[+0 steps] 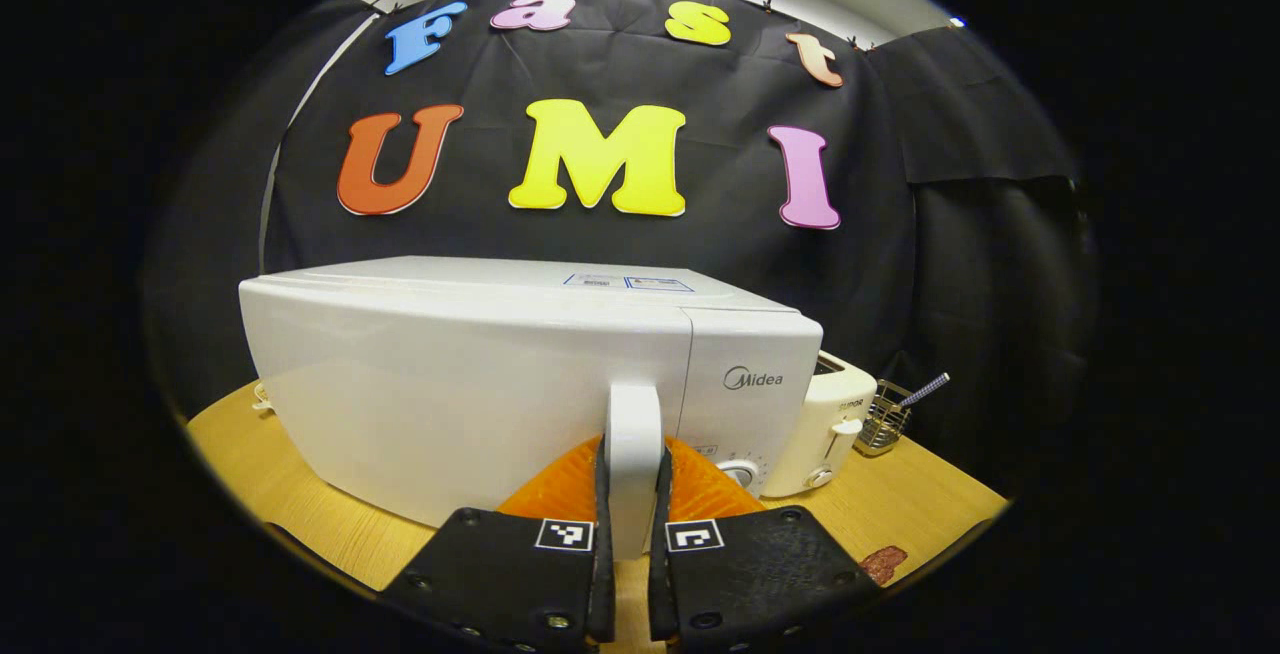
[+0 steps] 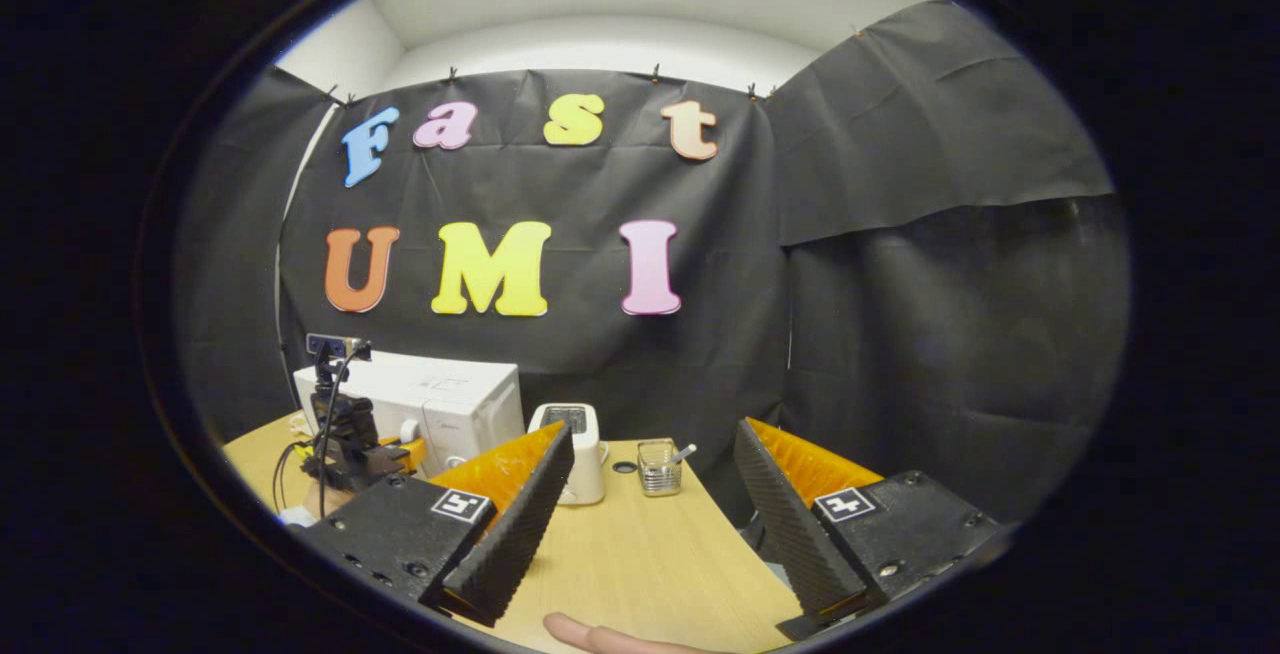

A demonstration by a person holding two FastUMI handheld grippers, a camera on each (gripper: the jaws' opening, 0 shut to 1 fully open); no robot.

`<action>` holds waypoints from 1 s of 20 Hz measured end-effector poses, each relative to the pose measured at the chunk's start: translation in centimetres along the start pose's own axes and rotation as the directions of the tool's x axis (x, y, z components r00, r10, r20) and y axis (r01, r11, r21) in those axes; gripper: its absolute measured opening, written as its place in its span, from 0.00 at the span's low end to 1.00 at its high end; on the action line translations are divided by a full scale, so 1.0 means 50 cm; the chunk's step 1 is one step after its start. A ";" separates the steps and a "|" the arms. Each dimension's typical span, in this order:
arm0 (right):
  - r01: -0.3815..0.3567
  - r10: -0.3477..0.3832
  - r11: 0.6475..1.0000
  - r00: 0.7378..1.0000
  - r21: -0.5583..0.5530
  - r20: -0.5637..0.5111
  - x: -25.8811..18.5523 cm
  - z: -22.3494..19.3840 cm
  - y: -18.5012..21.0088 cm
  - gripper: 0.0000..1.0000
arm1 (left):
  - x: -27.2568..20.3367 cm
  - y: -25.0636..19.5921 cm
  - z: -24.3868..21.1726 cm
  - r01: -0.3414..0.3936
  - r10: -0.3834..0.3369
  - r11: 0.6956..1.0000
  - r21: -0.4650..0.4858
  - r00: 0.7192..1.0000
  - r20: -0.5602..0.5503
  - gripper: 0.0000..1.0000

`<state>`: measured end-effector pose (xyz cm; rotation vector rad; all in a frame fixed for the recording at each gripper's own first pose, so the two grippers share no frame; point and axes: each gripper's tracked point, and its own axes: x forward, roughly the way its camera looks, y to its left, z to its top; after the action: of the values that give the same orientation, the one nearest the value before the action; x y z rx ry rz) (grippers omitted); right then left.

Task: Open the microwave oven with the left hand, put the food in, and close the microwave oven.

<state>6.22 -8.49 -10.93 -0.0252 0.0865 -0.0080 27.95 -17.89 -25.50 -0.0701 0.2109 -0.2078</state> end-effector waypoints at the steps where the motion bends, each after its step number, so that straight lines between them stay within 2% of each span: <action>1: 0.003 -0.003 1.000 1.000 0.002 -0.001 -0.002 0.000 -0.002 1.00 | -0.015 -0.002 -0.004 -0.005 0.005 1.000 0.014 1.000 -0.006 0.12; 2: 0.004 -0.004 1.000 1.000 0.006 -0.004 -0.003 -0.003 -0.002 1.00 | -0.019 0.000 0.007 -0.010 0.009 1.000 0.028 1.000 0.030 0.12; 3: 0.001 -0.001 1.000 1.000 0.012 -0.008 -0.004 -0.005 0.000 1.00 | -0.037 0.002 -0.012 0.002 -0.002 1.000 0.031 1.000 -0.004 0.05; 7: -0.028 0.030 0.999 0.999 0.042 -0.043 -0.012 -0.023 0.026 1.00 | -0.115 0.012 -0.013 0.041 -0.042 0.999 0.024 0.999 0.035 0.06; 8: -0.031 0.034 0.999 0.998 0.043 -0.049 -0.018 -0.027 0.030 0.95 | -0.134 0.018 -0.017 0.042 -0.043 0.999 0.029 0.998 0.035 0.06; 9: -0.034 0.036 0.999 0.998 0.041 -0.052 -0.023 -0.028 0.036 1.00 | -0.154 0.024 -0.017 0.046 -0.048 0.998 0.041 0.998 0.045 0.06; 15: -0.048 0.048 0.999 0.998 0.015 -0.040 -0.076 -0.030 0.071 1.00 | -0.262 0.069 -0.034 0.080 -0.082 0.995 0.052 0.996 0.029 0.06; 16: -0.051 0.052 0.999 0.998 0.012 -0.038 -0.087 -0.031 0.077 0.95 | -0.275 0.077 -0.038 0.082 -0.084 0.995 0.054 0.996 0.031 0.06; 17: -0.055 0.056 0.998 0.998 0.010 -0.037 -0.096 -0.031 0.084 1.00 | -0.292 0.089 -0.040 0.084 -0.085 0.995 0.053 0.996 0.032 0.09; 20: -0.066 0.066 0.998 0.997 -0.003 -0.032 -0.117 -0.035 0.103 1.00 | -0.340 0.124 -0.049 0.069 -0.071 0.997 0.046 0.997 0.029 0.09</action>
<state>0.27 -3.32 -12.28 -0.0261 0.1195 0.0578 12.40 -8.37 -25.04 -0.0363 0.1738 -0.2809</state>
